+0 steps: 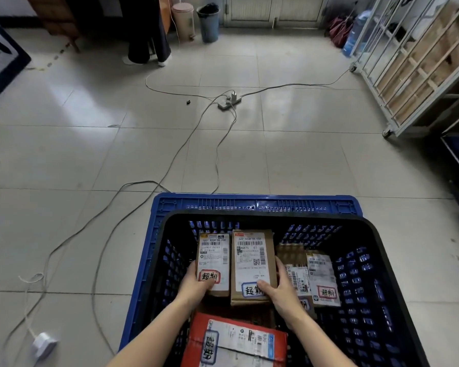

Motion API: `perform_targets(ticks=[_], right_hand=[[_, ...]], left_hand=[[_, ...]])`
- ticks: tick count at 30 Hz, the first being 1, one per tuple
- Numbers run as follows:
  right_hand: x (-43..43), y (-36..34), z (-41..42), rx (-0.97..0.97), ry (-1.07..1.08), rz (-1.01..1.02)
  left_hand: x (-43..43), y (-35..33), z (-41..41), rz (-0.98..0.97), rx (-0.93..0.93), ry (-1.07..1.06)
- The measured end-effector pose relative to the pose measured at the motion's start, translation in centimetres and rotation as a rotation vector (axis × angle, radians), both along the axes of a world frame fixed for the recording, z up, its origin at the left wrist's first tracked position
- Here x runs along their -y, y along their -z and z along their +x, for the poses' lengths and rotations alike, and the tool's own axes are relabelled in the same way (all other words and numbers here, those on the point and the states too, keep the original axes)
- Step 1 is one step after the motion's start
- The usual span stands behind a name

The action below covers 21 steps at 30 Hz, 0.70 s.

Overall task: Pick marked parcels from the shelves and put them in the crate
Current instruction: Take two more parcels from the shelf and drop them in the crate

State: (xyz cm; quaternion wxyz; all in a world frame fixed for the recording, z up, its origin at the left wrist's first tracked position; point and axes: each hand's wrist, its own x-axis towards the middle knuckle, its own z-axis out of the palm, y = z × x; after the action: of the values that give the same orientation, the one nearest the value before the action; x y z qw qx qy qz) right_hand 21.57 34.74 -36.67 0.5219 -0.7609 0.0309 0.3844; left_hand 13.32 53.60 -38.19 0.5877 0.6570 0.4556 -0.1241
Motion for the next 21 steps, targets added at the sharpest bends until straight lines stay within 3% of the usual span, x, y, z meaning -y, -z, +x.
perform_targets(ticks=[12,17,21], right_hand=[[0.3,-0.2,-0.1,0.038,-0.039,-0.029],[1.0,-1.3,-0.3,0.081,-0.045,-0.069],[1.9,-3.0,-0.9,0.141,-0.082,-0.145]], left_hand=[[0.3,1.0,0.1,0.048,-0.094,0.091],[0.8,-0.8,0.4,0.341,-0.121,0.301],[1.8,-3.7,0.4,0.469,-0.136,0.522]])
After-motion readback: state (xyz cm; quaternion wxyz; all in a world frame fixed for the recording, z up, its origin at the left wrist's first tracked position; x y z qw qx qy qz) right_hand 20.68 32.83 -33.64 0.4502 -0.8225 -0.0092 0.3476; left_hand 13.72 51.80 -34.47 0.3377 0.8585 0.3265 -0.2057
